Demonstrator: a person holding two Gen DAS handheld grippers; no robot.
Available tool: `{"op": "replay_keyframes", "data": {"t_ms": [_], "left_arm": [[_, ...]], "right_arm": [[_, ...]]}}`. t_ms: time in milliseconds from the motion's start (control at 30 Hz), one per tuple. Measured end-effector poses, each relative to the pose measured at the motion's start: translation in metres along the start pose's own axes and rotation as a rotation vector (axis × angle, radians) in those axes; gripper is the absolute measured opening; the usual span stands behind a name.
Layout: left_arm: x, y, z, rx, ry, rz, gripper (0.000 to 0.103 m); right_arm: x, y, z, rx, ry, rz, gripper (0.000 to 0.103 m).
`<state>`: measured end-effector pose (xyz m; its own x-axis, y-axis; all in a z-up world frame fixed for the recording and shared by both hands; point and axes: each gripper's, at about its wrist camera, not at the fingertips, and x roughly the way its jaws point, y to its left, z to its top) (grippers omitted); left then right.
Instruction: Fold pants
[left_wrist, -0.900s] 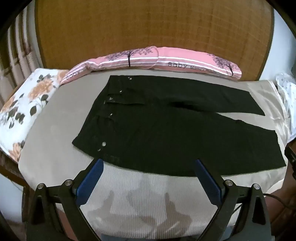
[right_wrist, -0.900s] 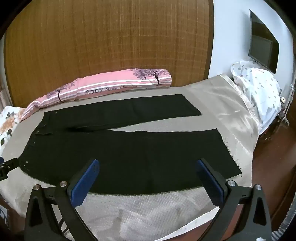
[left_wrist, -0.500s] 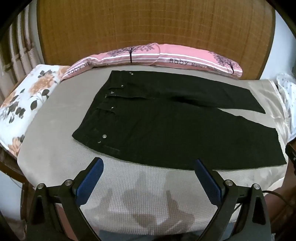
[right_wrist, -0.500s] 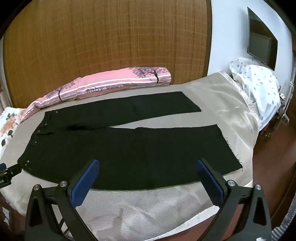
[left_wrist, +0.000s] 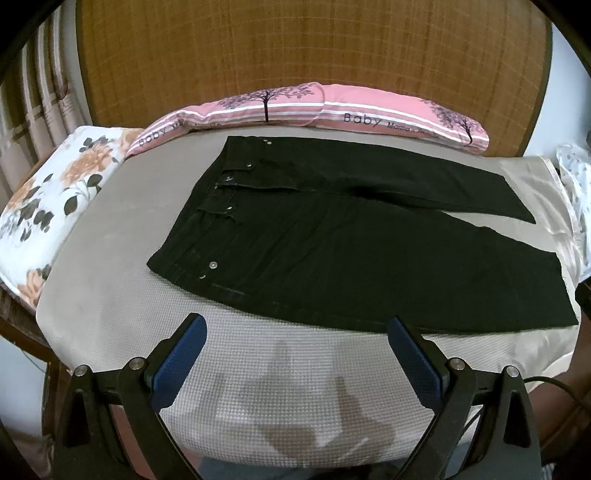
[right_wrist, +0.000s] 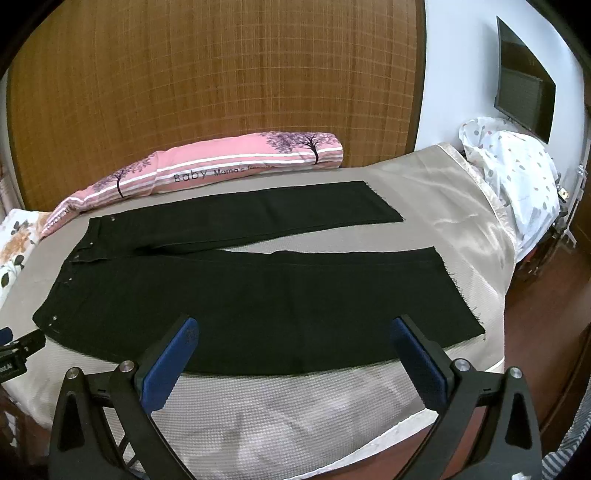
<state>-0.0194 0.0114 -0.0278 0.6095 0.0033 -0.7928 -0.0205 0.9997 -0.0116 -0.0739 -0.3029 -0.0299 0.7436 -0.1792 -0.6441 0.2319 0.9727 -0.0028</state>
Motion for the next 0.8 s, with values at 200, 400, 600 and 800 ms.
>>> {"op": "replay_keyframes", "data": {"t_ms": [200,400,600,800], "left_arm": [[0.004,0.002,-0.001,-0.008,0.011,0.005,0.098],[0.006,0.002,-0.001,-0.009,0.016,0.010,0.098],[0.005,0.001,0.000,-0.009,0.019,0.008,0.098],[0.008,0.002,-0.003,-0.010,0.023,0.008,0.098]], "right_arm": [[0.002,0.001,-0.003,0.012,0.012,0.002,0.103],[0.003,0.001,-0.004,0.022,0.013,0.006,0.103],[0.008,0.003,-0.004,0.017,0.038,0.004,0.103],[0.010,0.006,-0.004,0.024,0.057,0.011,0.103]]}}
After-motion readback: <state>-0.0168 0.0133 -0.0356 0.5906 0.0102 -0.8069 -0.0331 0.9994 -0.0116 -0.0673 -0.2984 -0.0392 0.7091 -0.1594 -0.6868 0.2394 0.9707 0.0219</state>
